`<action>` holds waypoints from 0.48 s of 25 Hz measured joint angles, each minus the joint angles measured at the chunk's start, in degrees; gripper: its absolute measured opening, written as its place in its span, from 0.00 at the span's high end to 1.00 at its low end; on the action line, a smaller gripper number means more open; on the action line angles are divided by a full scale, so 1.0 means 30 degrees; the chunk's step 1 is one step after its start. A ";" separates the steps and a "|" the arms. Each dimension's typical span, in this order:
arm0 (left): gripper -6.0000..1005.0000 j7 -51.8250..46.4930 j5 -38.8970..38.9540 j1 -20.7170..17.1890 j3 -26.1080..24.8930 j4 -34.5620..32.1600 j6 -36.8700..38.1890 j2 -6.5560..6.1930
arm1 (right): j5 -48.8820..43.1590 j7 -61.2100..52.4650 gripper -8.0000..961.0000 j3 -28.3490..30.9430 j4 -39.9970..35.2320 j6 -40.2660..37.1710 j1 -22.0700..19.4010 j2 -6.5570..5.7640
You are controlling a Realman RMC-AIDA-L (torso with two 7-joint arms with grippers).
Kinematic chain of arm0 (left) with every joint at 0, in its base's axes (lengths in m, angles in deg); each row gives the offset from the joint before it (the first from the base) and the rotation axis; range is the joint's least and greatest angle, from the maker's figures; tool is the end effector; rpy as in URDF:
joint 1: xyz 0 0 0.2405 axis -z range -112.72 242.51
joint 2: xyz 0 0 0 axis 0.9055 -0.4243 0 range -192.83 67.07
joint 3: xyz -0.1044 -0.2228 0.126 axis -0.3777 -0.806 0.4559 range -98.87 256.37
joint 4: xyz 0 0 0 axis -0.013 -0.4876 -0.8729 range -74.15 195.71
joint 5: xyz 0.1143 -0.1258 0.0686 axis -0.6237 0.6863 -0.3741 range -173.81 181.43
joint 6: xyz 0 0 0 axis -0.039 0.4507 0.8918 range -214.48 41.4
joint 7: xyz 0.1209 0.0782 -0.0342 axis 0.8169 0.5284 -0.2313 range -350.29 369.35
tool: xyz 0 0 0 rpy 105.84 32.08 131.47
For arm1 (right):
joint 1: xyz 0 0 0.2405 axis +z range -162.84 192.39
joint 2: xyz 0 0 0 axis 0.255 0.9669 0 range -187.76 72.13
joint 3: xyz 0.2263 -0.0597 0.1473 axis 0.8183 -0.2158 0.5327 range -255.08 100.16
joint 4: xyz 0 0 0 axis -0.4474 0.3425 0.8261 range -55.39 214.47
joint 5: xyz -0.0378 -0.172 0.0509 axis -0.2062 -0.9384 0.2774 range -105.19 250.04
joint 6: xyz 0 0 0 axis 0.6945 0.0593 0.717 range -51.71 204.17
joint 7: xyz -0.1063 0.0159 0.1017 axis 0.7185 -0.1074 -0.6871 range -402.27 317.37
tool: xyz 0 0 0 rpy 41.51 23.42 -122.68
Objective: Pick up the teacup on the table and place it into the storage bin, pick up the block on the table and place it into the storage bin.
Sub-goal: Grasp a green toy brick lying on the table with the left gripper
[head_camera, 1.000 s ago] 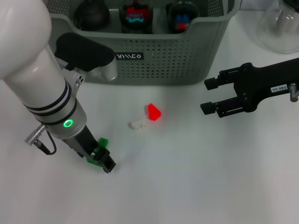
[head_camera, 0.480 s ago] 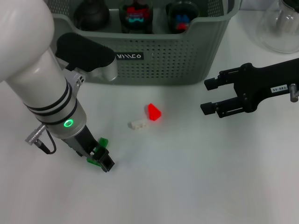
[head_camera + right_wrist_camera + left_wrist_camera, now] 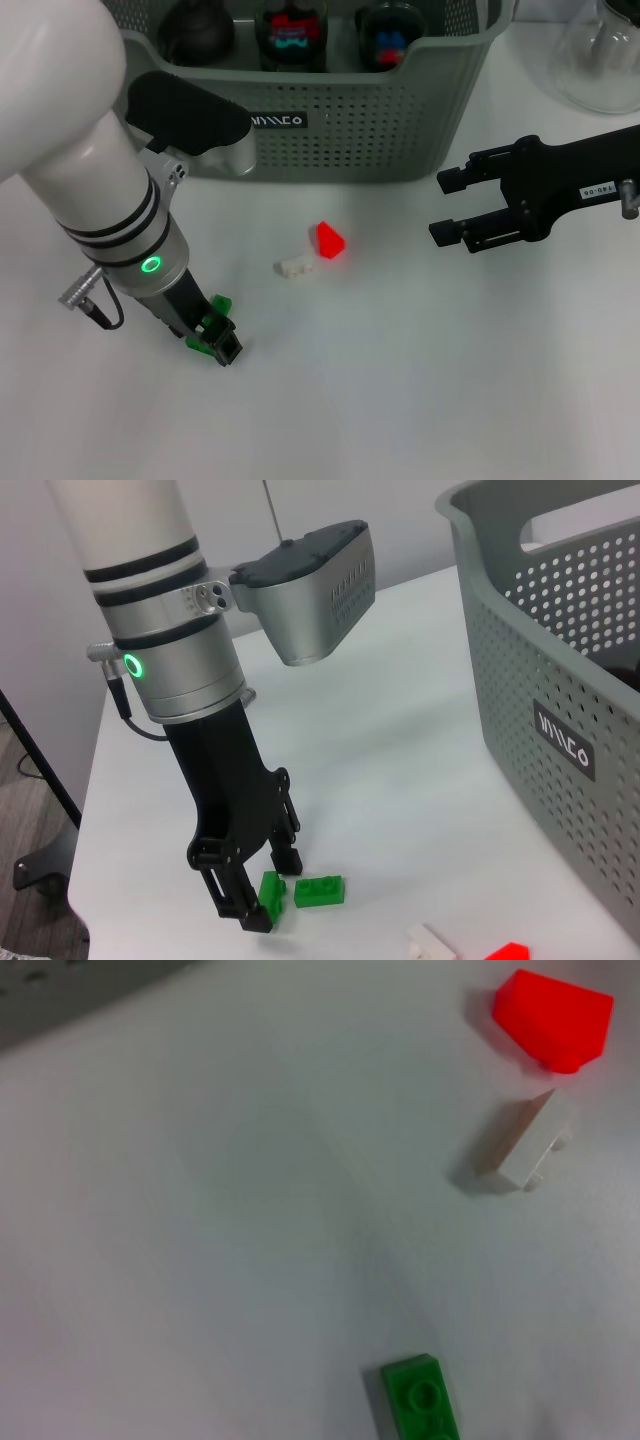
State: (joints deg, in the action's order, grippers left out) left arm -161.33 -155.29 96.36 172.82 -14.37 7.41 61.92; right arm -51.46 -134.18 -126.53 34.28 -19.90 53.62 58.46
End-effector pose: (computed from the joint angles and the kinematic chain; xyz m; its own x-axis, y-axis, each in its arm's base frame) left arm -0.2212 0.2853 -0.0695 0.4237 0.8377 -0.3446 0.6522 -0.5461 -0.5257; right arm 0.2190 0.3385 -0.0067 0.9218 -0.3148 -0.2264 -0.3220 -0.9467 0.0052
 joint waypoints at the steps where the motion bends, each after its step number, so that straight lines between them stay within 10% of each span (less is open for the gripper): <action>1: 0.32 0.0000 -0.0005 0.0012 -0.0001 0.0026 -0.0011 0.0000 | 0.0002 0.0000 0.19 0.0002 0.0000 -0.0011 0.0000 0.0000; 12: 0.39 0.0001 -0.0052 0.0028 -0.0012 0.0090 -0.0030 0.0000 | 0.0019 -0.0003 0.19 0.0011 0.0000 -0.0036 0.0020 0.0001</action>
State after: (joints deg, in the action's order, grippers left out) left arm -161.33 -155.45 96.44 172.79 -14.10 7.32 61.92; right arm -51.41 -134.19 -126.50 34.28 -20.01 53.68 58.47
